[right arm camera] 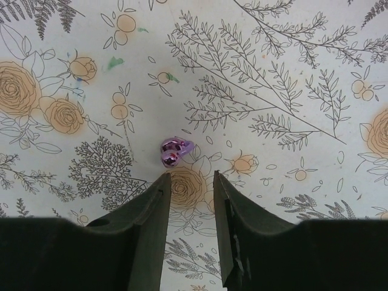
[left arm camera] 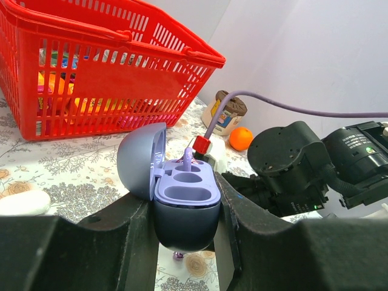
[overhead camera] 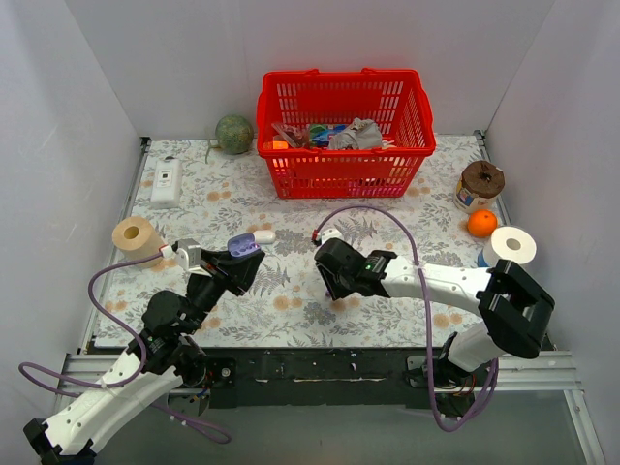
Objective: Insert the wireless bluetooth earbuds into the charging case
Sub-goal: Adjust the earbud at the center of the board.
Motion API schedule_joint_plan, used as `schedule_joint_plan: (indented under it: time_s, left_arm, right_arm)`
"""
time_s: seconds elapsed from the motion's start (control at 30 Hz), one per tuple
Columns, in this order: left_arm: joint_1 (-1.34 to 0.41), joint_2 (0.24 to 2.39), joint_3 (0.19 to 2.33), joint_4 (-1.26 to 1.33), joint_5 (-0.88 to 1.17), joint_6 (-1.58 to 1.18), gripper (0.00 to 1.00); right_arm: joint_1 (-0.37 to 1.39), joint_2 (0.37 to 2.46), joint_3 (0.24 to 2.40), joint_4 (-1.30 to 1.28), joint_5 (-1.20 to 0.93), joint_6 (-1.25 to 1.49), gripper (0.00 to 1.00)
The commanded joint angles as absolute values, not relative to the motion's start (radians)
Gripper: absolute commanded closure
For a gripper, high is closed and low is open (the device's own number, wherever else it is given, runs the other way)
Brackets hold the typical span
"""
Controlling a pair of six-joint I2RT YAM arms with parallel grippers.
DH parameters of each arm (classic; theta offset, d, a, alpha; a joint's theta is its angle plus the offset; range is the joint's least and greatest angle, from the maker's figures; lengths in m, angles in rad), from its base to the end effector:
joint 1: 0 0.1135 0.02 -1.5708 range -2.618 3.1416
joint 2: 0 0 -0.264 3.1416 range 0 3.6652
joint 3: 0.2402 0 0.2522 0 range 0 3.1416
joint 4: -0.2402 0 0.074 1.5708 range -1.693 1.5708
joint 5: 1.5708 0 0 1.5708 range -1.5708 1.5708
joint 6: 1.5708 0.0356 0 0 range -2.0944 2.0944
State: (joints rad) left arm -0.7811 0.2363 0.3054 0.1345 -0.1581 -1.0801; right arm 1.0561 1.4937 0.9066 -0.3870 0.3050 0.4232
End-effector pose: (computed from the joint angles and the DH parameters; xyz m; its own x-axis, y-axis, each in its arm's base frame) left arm 0.0824 -0.0738 0.2741 -0.4490 -0.7814 -0.4334 0.4027 0.2561 -0.8788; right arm 0.1558 0.2537 0.2017 -0.6781 -0.4033 -0.6144 -0.5140 0.8578 0.0043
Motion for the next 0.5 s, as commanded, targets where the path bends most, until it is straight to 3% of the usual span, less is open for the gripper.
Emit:
schedule_joint_plan:
  time_s: [0.0, 0.47]
  left_arm:
    - [-0.778, 0.233, 0.311, 0.137, -0.173, -1.078, 1.0]
    - [-0.778, 0.242, 0.311, 0.137, -0.172, -1.077, 1.0]
  right_arm:
    - [1.062, 1.448, 0.92, -0.362, 0.313, 0.44, 0.58]
    - [1.062, 1.401, 0.835, -0.353, 0.327, 0.428, 0.59]
